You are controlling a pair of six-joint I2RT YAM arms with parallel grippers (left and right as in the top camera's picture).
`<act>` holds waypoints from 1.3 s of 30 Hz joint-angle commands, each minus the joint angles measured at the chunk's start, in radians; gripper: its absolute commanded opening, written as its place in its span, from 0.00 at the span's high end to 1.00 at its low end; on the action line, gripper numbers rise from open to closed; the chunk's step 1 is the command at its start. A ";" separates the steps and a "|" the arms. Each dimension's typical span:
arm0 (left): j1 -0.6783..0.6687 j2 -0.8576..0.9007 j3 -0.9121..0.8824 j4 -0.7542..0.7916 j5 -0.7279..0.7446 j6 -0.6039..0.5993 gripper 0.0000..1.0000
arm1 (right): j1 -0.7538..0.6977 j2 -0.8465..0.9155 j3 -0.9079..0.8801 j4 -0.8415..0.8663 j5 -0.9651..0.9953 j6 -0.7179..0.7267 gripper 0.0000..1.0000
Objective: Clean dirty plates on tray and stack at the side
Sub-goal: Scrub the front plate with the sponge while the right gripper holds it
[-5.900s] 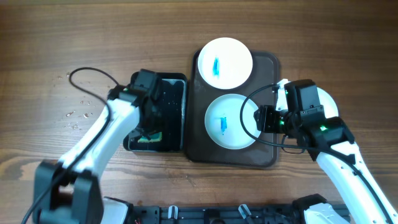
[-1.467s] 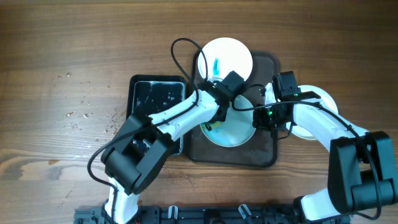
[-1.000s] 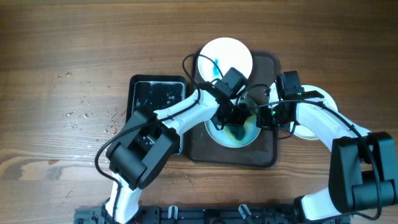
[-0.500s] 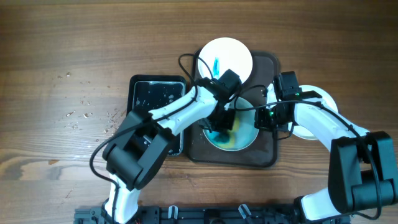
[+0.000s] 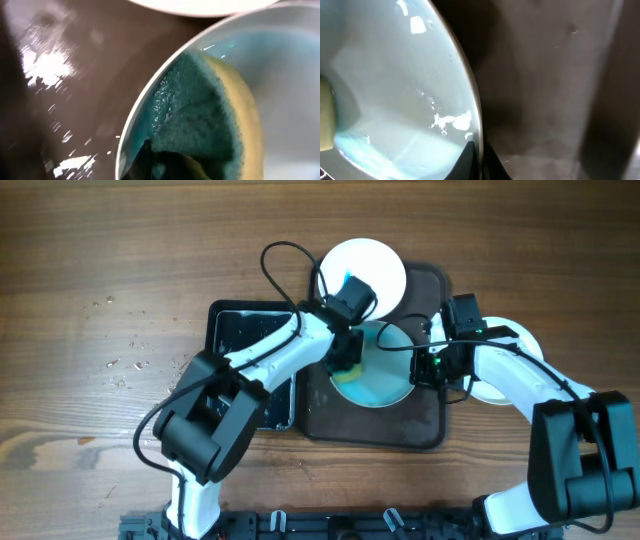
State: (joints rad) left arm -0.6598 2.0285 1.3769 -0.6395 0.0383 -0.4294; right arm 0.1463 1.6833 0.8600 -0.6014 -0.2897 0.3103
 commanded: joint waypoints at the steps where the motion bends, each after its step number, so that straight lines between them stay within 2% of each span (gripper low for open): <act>1: 0.006 0.036 -0.019 0.100 0.282 -0.055 0.96 | 0.003 0.017 -0.003 -0.009 0.049 -0.019 0.96; 4: -0.018 0.039 -0.019 0.158 0.359 -0.058 0.96 | 0.003 0.017 -0.003 -0.009 0.049 -0.019 0.96; 8: -0.049 0.064 -0.019 0.191 0.382 -0.077 0.96 | 0.003 0.017 -0.003 -0.009 0.049 -0.019 0.96; 13: -0.075 0.130 -0.019 0.222 0.521 -0.076 0.96 | 0.003 0.017 -0.003 -0.011 0.049 -0.019 0.96; 19: -0.092 0.130 -0.019 0.147 0.636 -0.015 0.96 | 0.003 0.017 -0.003 -0.013 0.049 -0.019 0.96; 22: -0.081 0.112 -0.019 0.058 0.630 0.006 0.96 | 0.003 0.017 -0.003 -0.013 0.049 -0.019 0.96; 25: -0.051 0.081 -0.019 -0.030 0.537 0.010 0.96 | 0.003 0.017 -0.003 -0.012 0.049 -0.019 0.96; 31: 0.013 0.006 -0.019 -0.181 0.141 -0.005 0.96 | 0.003 0.017 -0.003 -0.012 0.049 -0.019 0.96; 34: 0.027 -0.006 -0.019 -0.204 0.001 -0.005 0.96 | 0.003 0.017 -0.003 -0.011 0.049 -0.019 0.96; 36: 0.029 -0.008 -0.019 -0.229 -0.061 -0.005 0.96 | 0.003 0.017 -0.003 -0.011 0.049 -0.019 0.95; 39: 0.030 -0.048 -0.015 -0.270 -0.036 -0.041 0.96 | 0.003 0.017 -0.003 -0.012 0.049 -0.019 0.96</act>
State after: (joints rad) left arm -0.6495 2.0140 1.3849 -0.8635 0.1719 -0.4438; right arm 0.1478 1.6833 0.8619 -0.6151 -0.2806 0.3084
